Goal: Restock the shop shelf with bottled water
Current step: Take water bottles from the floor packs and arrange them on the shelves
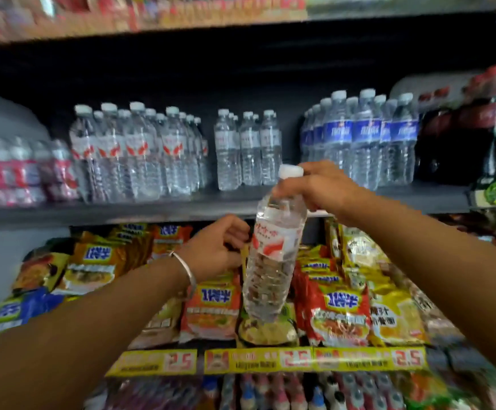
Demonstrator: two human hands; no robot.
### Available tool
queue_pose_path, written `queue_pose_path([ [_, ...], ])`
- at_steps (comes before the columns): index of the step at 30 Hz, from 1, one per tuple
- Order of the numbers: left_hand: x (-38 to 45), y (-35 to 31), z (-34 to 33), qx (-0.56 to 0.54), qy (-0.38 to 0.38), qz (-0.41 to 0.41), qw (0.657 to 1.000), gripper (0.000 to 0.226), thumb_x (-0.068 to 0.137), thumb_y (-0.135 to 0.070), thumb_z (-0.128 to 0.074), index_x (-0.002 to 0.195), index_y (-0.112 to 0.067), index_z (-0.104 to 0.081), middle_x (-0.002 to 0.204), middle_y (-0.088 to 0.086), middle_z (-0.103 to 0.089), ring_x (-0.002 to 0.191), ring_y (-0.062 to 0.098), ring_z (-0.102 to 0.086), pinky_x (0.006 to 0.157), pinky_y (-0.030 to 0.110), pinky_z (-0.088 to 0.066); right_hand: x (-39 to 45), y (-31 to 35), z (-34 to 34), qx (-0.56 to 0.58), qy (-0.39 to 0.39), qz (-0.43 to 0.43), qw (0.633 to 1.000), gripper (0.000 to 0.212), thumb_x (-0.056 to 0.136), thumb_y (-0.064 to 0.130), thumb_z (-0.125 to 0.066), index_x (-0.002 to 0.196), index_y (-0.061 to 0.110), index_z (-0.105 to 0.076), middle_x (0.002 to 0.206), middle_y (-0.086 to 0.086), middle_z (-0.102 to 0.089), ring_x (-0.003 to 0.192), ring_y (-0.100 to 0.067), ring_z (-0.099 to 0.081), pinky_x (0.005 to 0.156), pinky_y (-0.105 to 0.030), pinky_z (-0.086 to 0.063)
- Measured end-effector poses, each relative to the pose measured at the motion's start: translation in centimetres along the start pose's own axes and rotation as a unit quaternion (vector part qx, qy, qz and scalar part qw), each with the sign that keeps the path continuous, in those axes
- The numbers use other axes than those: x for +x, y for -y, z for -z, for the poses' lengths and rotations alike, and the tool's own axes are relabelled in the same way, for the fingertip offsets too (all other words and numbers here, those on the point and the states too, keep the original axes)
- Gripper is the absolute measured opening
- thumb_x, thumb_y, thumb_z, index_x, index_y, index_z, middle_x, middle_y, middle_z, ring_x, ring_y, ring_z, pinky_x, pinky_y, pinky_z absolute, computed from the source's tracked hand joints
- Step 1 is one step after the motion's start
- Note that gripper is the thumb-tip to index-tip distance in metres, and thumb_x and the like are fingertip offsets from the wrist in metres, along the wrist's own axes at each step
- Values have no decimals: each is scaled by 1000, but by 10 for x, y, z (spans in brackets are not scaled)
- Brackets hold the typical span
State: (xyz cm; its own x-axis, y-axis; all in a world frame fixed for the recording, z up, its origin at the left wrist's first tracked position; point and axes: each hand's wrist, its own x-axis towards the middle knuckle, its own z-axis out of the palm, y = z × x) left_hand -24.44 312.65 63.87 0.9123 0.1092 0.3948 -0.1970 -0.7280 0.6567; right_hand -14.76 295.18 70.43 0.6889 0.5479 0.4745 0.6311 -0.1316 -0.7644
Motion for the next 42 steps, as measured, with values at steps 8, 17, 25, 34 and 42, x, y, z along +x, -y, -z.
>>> queue_pose_path([
  [8,38,-23,81,11,-59,-19,998,36,79,11,-60,109,-6,-48,99,7,-52,83,12,-51,64,7,-46,86,69,1,64,-34,42,996,24,76,27,-72,61,13,-59,32,12,-37,29,-4,-31,34,-15,-24],
  [17,90,21,150,52,-107,-30,992,33,82,5,-59,112,-7,-52,96,0,-51,81,6,-51,63,3,-45,195,104,-39,97,-46,69,992,20,81,28,-69,80,8,-66,56,3,-63,39,-6,-54,43,-15,-40],
  [25,125,76,196,123,-148,-24,981,16,84,1,-57,96,-9,-53,81,-5,-51,68,2,-47,63,9,-43,274,107,-101,39,-20,79,996,35,82,38,-68,99,7,-66,76,-2,-63,49,-10,-56,45,-18,-40],
  [34,128,117,213,202,-129,33,970,8,84,-6,-58,80,-13,-54,75,2,-59,80,27,-65,77,43,-56,313,90,-155,13,53,80,995,21,83,34,-67,86,13,-65,77,-1,-70,67,-15,-68,62,-25,-51],
  [42,136,124,210,172,-117,62,976,18,86,-4,-59,73,-14,-51,62,1,-57,56,19,-64,58,33,-58,322,89,-163,-34,48,95,994,23,86,39,-63,75,19,-62,56,11,-60,43,-1,-55,49,-18,-38],
])
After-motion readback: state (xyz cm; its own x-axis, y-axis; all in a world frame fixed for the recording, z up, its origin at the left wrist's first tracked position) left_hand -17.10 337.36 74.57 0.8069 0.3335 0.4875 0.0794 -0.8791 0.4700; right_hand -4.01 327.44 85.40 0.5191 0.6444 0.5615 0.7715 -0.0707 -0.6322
